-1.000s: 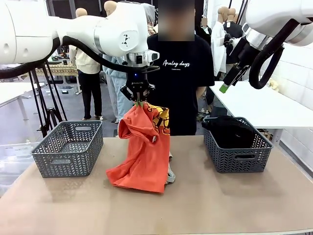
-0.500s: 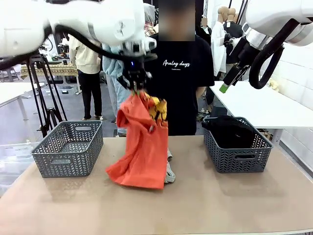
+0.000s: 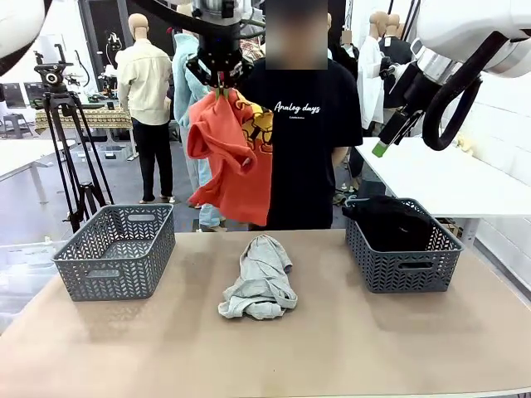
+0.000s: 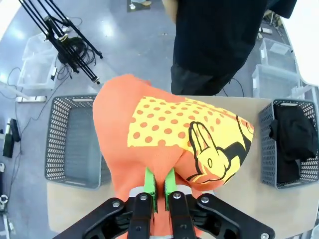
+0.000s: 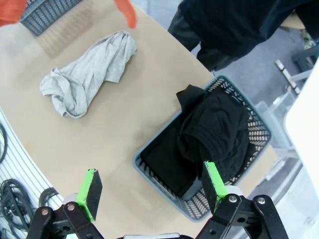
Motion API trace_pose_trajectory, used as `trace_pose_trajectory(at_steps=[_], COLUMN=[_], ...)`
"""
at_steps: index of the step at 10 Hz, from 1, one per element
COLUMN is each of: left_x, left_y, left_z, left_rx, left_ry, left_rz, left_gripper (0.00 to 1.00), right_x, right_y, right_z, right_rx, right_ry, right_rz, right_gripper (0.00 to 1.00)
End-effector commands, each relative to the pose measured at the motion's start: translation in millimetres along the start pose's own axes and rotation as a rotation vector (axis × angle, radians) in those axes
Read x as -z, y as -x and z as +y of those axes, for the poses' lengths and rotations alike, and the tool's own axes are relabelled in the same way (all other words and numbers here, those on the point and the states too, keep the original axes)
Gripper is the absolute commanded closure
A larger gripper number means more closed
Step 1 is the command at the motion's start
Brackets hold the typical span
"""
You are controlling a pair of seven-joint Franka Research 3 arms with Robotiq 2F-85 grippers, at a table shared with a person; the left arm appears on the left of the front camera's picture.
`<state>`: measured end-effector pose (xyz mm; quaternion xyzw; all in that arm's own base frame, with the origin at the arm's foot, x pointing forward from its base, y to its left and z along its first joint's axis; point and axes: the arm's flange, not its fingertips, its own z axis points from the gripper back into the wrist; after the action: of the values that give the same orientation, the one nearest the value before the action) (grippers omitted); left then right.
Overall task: Sort the tops and bottoms.
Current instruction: Lift clothes from the center of the table with your left hand, then sort the clothes according to human instructions.
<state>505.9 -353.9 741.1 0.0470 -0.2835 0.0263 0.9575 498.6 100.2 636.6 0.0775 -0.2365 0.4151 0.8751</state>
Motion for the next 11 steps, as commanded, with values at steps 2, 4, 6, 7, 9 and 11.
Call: trace_pose_trajectory(at_steps=[2,4,6,7,9,11], left_x=[-8.6,-8.6,-8.6,-8.6,-8.6,-8.6], left_y=[-3.8,-3.8,-3.8,-3.8,-3.8,-3.8], left_z=[10.2,10.2,10.2,10.2,10.2,10.2], left_rx=[-0.015,-0.015,-0.015,-0.015,-0.015,-0.015], left_ry=[0.001,0.001,0.001,0.001,0.001,0.001], left_rz=[-0.013,-0.013,-0.013,-0.013,-0.013,-0.013], left_gripper=[1.0,1.0,1.0,1.0,1.0,1.0], right_x=[0.8,0.8,0.8,0.8,0.8,0.8], right_y=[-1.1,-1.1,-1.1,-1.1,-1.1,-1.1], right_z=[-0.5,-0.5,-0.5,-0.5,-0.5,-0.5], right_rx=[-0.002,-0.002,-0.002,-0.002,-0.002,-0.002], right_ry=[-0.001,-0.001,-0.001,-0.001,-0.001,-0.001], right_rz=[0.004,0.004,0.004,0.004,0.004,0.004], right_gripper=[0.0,0.0,0.0,0.0,0.0,0.0])
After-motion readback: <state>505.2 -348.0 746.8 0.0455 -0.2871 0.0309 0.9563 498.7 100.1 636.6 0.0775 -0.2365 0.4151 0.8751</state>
